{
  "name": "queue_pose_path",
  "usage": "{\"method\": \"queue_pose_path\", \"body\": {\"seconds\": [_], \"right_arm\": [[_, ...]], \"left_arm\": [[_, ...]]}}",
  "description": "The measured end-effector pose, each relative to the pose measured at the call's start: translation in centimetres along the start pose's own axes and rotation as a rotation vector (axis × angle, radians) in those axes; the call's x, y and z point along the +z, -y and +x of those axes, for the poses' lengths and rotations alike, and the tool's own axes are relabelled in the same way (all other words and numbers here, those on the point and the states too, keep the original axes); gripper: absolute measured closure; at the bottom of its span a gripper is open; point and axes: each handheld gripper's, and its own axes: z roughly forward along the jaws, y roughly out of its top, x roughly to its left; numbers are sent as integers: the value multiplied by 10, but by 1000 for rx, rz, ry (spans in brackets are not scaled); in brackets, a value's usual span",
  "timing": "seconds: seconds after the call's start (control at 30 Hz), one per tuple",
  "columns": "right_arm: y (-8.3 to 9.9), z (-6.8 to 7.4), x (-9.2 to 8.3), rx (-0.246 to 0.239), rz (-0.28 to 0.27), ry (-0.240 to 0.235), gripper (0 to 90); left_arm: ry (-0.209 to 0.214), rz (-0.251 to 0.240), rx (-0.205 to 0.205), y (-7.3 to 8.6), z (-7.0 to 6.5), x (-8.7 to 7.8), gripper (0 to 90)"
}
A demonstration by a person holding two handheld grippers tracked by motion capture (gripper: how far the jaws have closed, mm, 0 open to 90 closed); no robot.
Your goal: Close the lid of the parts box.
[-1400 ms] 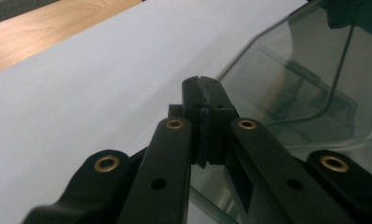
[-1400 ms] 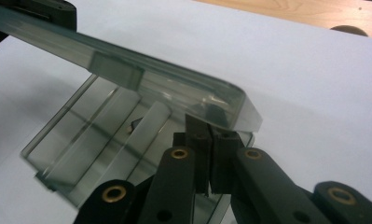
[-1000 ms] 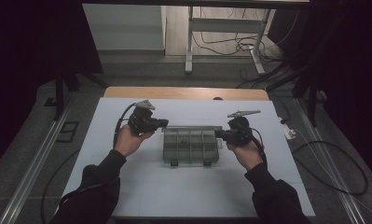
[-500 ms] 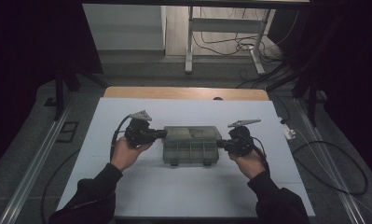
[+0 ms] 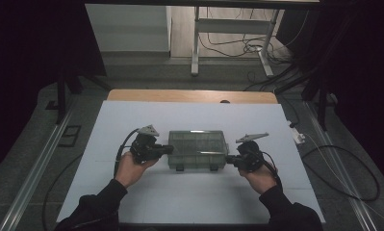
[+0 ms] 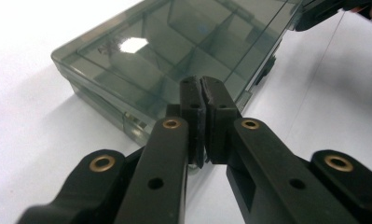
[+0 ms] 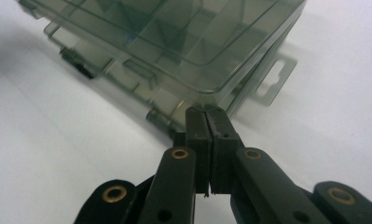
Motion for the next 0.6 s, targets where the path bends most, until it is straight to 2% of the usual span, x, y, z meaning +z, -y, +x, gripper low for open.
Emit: {"method": "queue_pose_path", "body": {"seconds": [0.1, 0.2, 0.33, 0.43, 0.57, 0.6], "right_arm": [[3, 1, -2, -3, 5, -8, 881], [4, 5, -6, -21, -8, -25, 881], [-3, 6, -7, -37, -40, -10, 881], [-9, 3, 0, -35, -51, -4, 882], [-12, 0, 12, -27, -38, -1, 881], [-13, -1, 19, -41, -26, 9, 881]], "left_arm": [[-5, 16, 2, 3, -1, 3, 871], [-29, 44, 15, 6, -3, 7, 871], [-31, 67, 11, 10, -2, 11, 870], [-32, 73, 4, 13, -1, 13, 871], [-31, 63, -13, 15, 0, 14, 875], [-37, 71, -10, 16, 0, 15, 876]]}}
